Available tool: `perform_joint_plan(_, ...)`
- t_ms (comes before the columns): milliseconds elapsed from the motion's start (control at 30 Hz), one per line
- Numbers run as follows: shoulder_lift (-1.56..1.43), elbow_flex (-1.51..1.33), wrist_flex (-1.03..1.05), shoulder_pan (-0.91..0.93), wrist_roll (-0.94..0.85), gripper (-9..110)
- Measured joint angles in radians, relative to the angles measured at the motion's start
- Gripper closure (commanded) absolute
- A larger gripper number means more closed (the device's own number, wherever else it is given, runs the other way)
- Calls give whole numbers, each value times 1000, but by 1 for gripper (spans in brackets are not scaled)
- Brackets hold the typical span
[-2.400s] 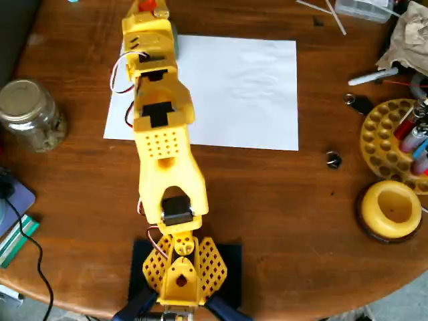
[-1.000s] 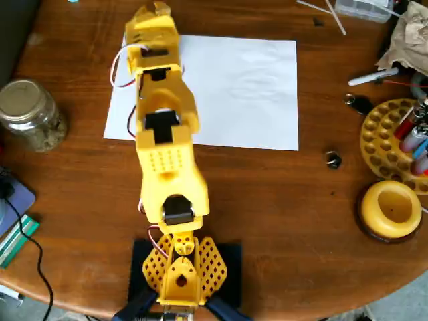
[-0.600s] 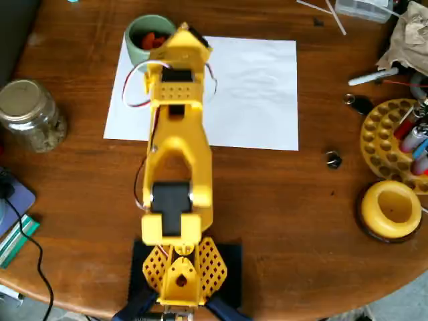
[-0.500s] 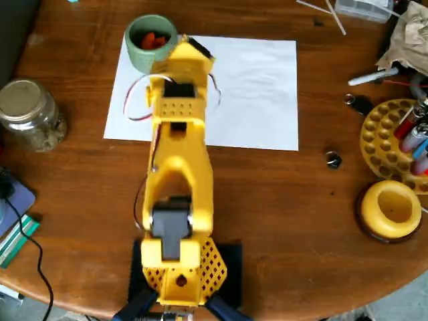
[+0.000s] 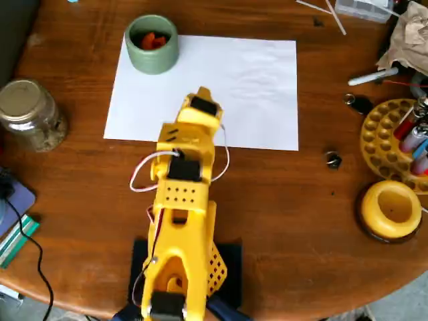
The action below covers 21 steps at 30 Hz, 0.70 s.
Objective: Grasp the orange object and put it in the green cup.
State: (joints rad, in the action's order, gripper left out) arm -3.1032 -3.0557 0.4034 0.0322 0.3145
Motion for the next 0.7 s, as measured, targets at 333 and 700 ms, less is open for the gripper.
perform_joint_plan(333,-149,-43,345,-25,-345,102)
perform_joint_plan(700,-161,-43,721,-41,-376,102)
